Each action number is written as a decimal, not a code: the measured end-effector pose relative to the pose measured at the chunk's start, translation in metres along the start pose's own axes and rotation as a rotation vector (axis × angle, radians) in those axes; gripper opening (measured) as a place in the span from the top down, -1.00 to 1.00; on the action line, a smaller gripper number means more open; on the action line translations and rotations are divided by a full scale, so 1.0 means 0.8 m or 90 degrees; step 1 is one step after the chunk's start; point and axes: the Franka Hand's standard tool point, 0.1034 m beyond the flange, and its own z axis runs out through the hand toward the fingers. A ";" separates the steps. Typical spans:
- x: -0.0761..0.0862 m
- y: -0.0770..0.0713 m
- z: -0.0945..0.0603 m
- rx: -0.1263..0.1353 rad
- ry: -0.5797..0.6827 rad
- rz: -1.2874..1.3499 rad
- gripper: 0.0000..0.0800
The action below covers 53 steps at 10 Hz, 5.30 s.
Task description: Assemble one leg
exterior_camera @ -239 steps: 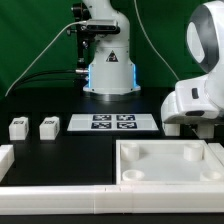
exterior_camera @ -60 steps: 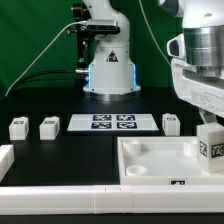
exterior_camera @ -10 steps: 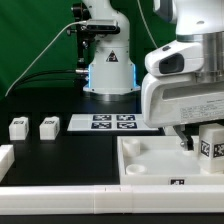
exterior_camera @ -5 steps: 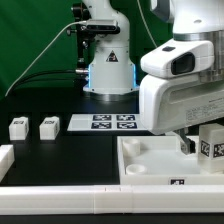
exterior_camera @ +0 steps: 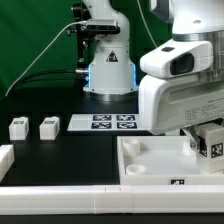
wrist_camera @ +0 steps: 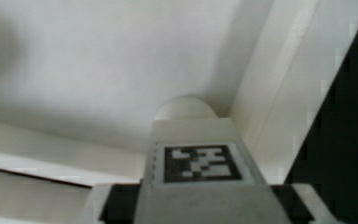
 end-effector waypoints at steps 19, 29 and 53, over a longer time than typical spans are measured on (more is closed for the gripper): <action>-0.005 -0.015 0.006 0.014 0.013 0.997 -0.32; -0.006 -0.012 0.008 -0.008 0.015 0.317 -0.62; -0.010 -0.017 0.015 0.004 0.029 0.818 0.29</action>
Offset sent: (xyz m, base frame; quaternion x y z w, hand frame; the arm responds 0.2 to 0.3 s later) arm 0.0000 0.0000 0.0000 0.0000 0.0000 0.2955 0.9553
